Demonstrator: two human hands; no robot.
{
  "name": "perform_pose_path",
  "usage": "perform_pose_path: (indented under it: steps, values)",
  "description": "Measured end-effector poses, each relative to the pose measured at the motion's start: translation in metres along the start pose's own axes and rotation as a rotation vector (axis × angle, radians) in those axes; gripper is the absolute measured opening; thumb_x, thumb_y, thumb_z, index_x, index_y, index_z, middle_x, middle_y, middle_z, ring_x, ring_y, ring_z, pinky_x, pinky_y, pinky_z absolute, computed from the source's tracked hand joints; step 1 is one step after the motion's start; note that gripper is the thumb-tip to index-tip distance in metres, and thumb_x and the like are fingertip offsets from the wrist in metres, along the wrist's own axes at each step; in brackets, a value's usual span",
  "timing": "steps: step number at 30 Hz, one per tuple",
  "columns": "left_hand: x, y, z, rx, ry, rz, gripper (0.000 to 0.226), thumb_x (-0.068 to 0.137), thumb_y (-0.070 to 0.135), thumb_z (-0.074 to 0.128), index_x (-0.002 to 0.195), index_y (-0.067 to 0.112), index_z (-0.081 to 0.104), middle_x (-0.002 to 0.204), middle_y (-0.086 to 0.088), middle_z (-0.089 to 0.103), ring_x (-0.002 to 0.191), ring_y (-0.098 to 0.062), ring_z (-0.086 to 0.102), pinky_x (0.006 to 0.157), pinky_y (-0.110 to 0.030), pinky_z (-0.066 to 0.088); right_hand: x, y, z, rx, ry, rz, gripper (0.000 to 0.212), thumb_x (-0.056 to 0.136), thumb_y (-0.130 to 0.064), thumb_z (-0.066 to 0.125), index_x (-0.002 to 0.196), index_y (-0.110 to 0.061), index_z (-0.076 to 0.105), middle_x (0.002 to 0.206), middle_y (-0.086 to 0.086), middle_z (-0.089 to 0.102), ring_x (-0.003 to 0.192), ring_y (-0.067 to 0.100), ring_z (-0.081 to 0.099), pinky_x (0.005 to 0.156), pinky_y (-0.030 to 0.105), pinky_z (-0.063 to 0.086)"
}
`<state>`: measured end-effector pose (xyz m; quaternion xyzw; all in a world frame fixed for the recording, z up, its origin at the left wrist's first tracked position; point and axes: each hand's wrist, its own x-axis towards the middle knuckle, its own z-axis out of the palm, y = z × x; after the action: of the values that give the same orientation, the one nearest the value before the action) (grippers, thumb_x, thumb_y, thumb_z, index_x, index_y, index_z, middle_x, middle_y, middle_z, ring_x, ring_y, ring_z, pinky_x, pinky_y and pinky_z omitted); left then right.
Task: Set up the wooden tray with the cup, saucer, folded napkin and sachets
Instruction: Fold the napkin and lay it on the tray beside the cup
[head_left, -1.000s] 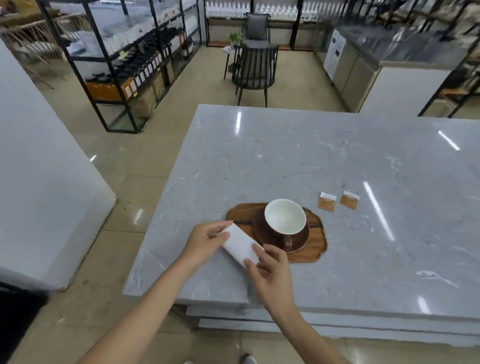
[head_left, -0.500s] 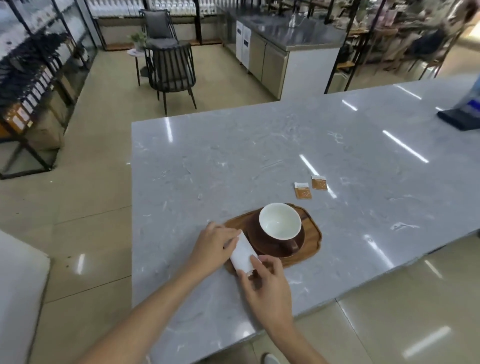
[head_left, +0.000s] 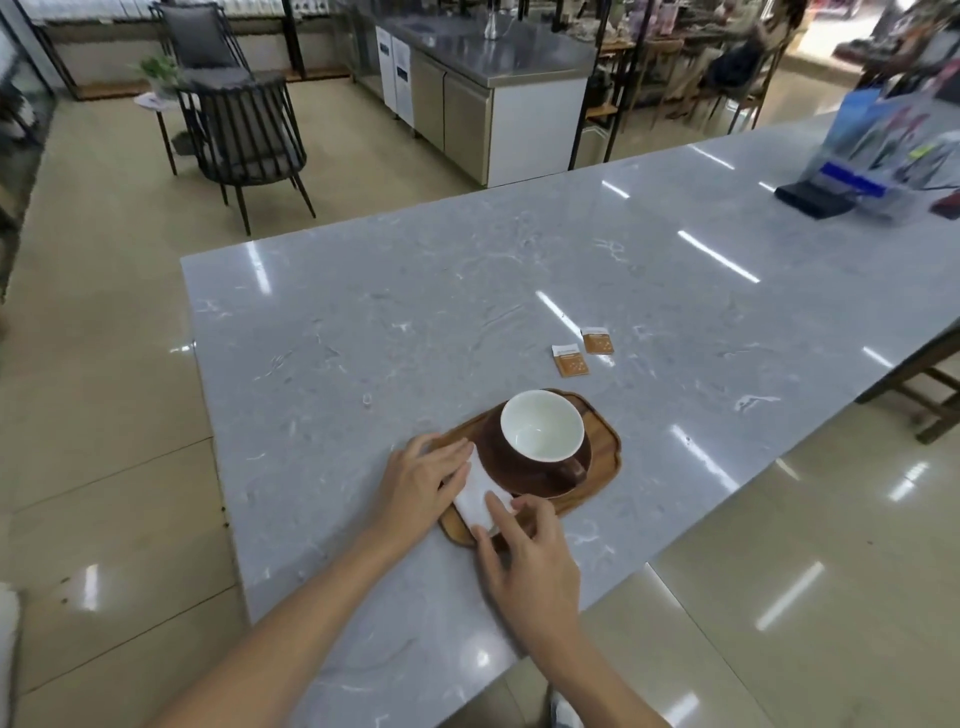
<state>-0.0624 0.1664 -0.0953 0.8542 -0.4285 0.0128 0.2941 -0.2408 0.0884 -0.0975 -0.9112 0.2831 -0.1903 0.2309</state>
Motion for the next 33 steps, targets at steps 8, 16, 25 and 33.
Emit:
perform_pose_path:
  steps: [8, 16, 25, 33]
  values:
    - [-0.003, 0.0, -0.004, -0.056, -0.024, 0.041, 0.037, 0.1, 0.028, 0.057, 0.137, 0.023, 0.063, 0.139, 0.005, 0.063, 0.132, -0.018, 0.052, 0.108, -0.039, 0.046, -0.001, -0.001, -0.009, 0.096, 0.029, 0.035, 0.039, 0.093, -0.049, 0.062, 0.13, -0.037, 0.066, 0.125, -0.006, 0.053, 0.097, 0.007, 0.059, 0.066, 0.02, 0.055]
    - [0.013, 0.005, -0.03, -0.128, -0.004, 0.047, 0.041, 0.097, 0.016, 0.061, 0.137, 0.02, 0.063, 0.142, 0.002, 0.061, 0.133, -0.017, 0.051, 0.111, -0.035, 0.044, 0.027, 0.022, -0.063, 0.246, 0.115, -0.073, 0.029, 0.096, -0.03, 0.063, 0.125, -0.035, 0.066, 0.117, -0.013, 0.055, 0.088, 0.006, 0.063, 0.065, 0.02, 0.054]
    - [0.094, 0.019, -0.033, -0.256, -0.053, -0.184, 0.04, 0.098, 0.017, 0.057, 0.138, 0.021, 0.06, 0.129, 0.005, 0.063, 0.103, -0.008, 0.062, 0.096, -0.024, 0.051, 0.142, 0.079, -0.108, 0.294, 0.083, 0.006, 0.017, 0.097, -0.022, 0.062, 0.109, -0.028, 0.073, 0.105, -0.013, 0.065, 0.085, -0.002, 0.064, 0.069, 0.012, 0.048]
    - [0.159, 0.025, 0.004, -0.228, -0.151, -0.333, 0.034, 0.096, 0.02, 0.061, 0.13, 0.021, 0.064, 0.115, 0.008, 0.067, 0.091, -0.005, 0.063, 0.078, -0.01, 0.045, 0.25, 0.139, -0.07, 0.211, -0.121, 0.165, 0.022, 0.099, -0.03, 0.057, 0.114, -0.017, 0.068, 0.095, -0.005, 0.073, 0.088, 0.017, 0.071, 0.076, 0.029, 0.053]
